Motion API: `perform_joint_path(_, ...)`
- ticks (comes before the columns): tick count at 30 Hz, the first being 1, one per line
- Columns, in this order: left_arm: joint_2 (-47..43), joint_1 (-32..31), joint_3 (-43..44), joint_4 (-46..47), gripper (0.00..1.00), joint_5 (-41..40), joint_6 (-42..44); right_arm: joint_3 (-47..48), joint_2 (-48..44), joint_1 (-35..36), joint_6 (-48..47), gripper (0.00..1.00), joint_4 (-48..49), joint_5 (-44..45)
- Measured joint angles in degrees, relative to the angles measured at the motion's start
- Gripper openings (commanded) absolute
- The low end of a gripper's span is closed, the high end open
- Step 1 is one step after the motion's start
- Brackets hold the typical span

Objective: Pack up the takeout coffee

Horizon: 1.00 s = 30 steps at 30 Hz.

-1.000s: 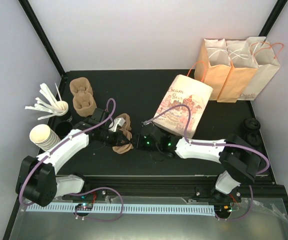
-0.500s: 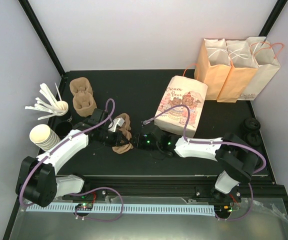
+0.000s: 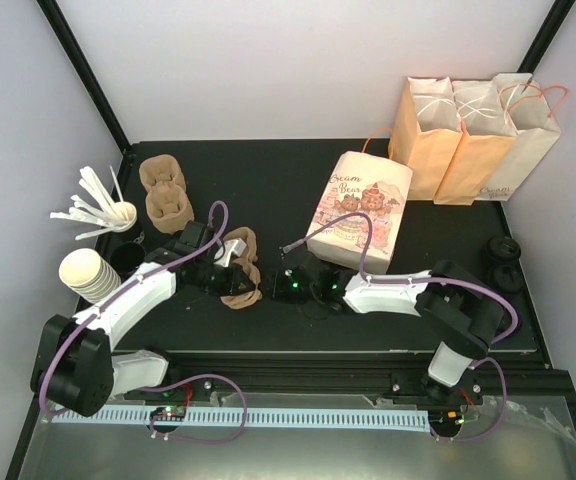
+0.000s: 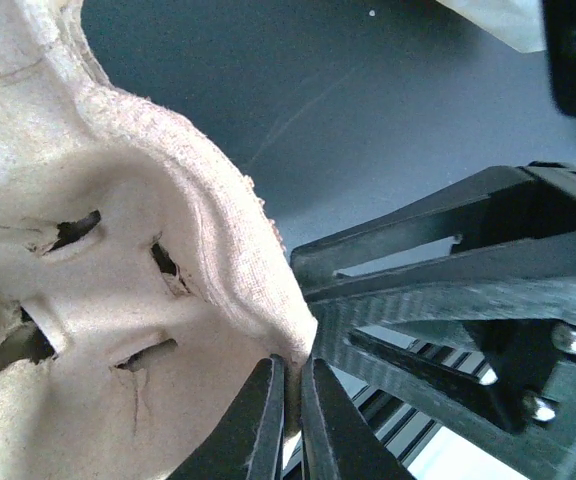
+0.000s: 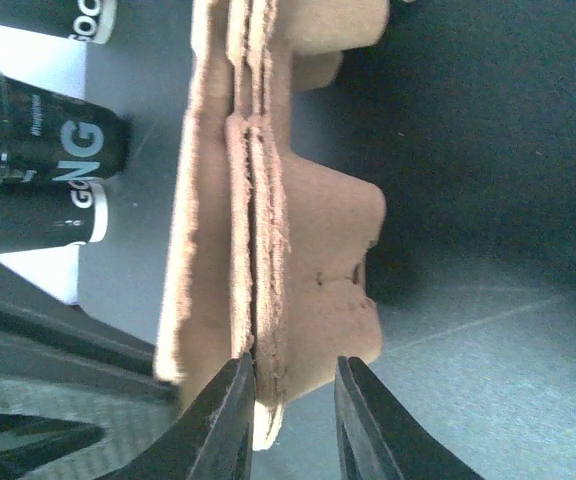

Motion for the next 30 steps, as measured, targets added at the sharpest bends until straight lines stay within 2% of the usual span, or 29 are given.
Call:
perform_joint_path(11,-2.0,0.2,0.9,-0.9,0.07,2.3,-0.6,-0.9,1.2,-0.2,-0.4,0.26,-5.3,1.6)
perform_joint_path(20,-5.3,0.1,11.3,-10.1,0.07,-0.2,2.0,-0.9,1.4,-0.2,-2.8,0.31,-6.6,2.2)
perform_joint_path(30,-5.7,0.1,13.2,-14.0,0.06,-2.5,4.3,1.6,-5.4,-0.2,-7.5,0.36,-13.5,9.0)
